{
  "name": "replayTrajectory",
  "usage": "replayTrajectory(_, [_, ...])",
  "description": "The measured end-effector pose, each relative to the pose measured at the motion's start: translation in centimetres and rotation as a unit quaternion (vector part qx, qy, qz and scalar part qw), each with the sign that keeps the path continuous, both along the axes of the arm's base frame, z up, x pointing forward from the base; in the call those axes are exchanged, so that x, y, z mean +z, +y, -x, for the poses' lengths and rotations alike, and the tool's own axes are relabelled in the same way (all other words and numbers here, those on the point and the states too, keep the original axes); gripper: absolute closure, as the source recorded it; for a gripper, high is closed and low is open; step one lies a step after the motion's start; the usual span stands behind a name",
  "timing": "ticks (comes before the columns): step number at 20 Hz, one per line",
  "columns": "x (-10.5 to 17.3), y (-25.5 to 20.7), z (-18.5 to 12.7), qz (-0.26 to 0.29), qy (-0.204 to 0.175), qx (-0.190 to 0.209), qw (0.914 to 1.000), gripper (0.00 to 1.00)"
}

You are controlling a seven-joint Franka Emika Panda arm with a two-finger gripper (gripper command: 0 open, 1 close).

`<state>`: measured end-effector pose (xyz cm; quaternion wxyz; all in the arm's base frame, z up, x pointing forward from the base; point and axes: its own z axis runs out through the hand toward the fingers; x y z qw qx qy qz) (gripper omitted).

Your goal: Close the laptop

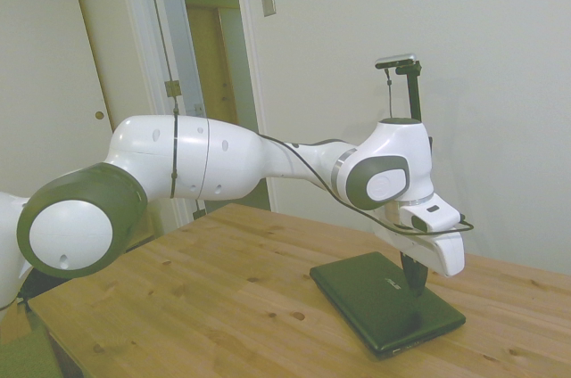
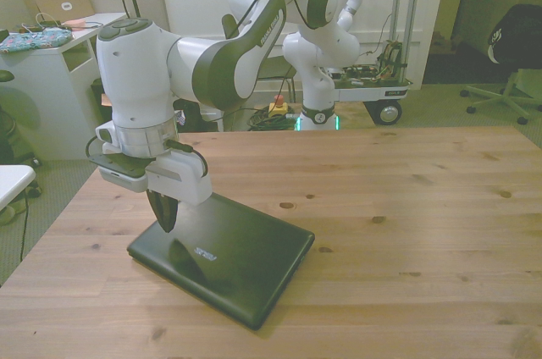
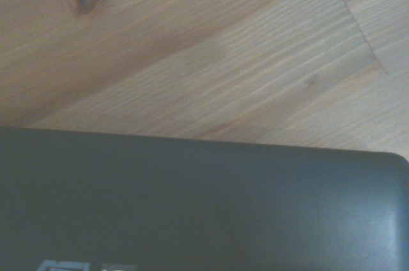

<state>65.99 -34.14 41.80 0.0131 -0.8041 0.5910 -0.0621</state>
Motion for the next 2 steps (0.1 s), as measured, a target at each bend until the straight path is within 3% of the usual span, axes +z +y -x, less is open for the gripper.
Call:
replayTrajectory(1, [1.6, 1.0, 0.1, -0.001, -0.009, 0.011, 0.9999, 1.0])
replayTrajectory(2, [3.7, 2.3, 0.3, -0.002, -0.018, 0.023, 0.9996, 0.0])
